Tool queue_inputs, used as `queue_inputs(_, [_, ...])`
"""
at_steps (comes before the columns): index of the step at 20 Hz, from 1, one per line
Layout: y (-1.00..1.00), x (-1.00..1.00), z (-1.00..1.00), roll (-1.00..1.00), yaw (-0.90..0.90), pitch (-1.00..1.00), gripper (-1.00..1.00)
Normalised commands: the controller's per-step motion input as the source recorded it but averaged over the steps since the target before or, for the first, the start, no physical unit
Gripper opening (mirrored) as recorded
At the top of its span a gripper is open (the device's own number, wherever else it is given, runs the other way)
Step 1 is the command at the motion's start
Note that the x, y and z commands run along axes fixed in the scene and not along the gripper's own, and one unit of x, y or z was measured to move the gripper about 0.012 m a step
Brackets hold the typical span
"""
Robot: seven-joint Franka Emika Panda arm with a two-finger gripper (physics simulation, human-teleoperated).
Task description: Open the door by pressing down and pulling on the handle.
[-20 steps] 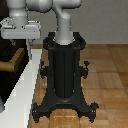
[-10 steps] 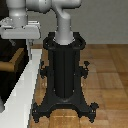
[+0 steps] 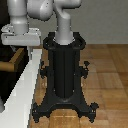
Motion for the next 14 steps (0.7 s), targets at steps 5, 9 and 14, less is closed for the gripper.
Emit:
queue_inputs(5, [-0.80,0.00,-0.60,0.00,0.00,0.00,1.00])
queue_inputs(9, [0.00,0.00,-0.25,0.00,0.00,0.00,-1.00])
queue_inputs(14, [0.00,0.00,0.00,0.00,0.00,0.00,-1.00])
